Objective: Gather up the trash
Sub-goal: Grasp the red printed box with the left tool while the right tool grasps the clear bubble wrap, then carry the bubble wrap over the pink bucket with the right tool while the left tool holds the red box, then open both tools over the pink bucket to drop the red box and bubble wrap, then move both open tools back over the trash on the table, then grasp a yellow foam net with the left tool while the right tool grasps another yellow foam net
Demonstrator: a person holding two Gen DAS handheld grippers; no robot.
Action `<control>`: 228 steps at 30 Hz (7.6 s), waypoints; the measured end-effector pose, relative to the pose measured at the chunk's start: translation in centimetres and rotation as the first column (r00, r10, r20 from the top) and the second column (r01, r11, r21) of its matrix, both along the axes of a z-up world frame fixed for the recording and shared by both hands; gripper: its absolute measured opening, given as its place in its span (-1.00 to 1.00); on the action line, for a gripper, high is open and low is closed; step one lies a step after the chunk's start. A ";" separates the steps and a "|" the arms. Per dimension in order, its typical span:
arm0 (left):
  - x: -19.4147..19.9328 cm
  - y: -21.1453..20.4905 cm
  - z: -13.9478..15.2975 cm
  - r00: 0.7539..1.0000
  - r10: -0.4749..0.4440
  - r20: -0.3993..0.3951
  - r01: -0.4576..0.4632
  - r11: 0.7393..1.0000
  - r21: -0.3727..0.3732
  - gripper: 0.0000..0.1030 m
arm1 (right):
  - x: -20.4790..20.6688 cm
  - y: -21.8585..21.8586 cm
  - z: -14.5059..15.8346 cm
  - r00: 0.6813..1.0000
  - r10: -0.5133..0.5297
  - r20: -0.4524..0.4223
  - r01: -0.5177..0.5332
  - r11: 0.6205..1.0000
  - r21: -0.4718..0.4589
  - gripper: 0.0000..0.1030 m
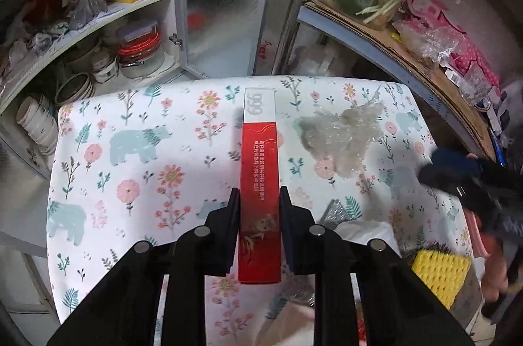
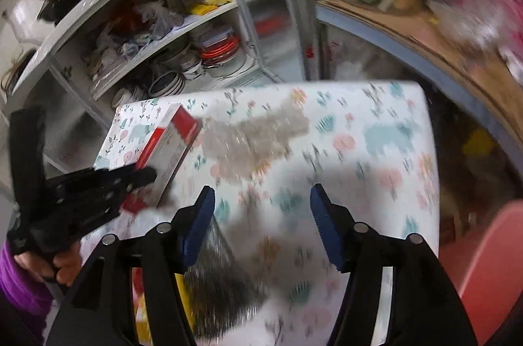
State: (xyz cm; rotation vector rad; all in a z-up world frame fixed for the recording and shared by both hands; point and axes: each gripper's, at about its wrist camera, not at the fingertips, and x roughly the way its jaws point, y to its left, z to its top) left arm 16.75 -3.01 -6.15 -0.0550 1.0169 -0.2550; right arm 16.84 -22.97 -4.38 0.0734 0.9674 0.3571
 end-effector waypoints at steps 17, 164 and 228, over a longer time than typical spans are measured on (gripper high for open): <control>-0.2 3.4 0.0 0.999 0.016 -0.032 -0.018 0.997 -0.074 -0.57 | 6.3 7.5 -2.7 0.928 0.373 0.014 -0.330 0.837 -0.436 0.27; -15.5 -19.8 6.3 0.907 -0.399 0.132 0.406 0.913 -0.034 0.13 | -20.9 -13.6 2.3 0.903 -0.405 0.145 0.417 0.907 -0.063 0.10; -18.7 2.4 -0.3 0.993 -0.120 0.002 0.119 0.990 -0.069 0.15 | -18.2 2.1 -0.8 0.997 -0.073 0.037 0.073 0.997 -0.012 0.10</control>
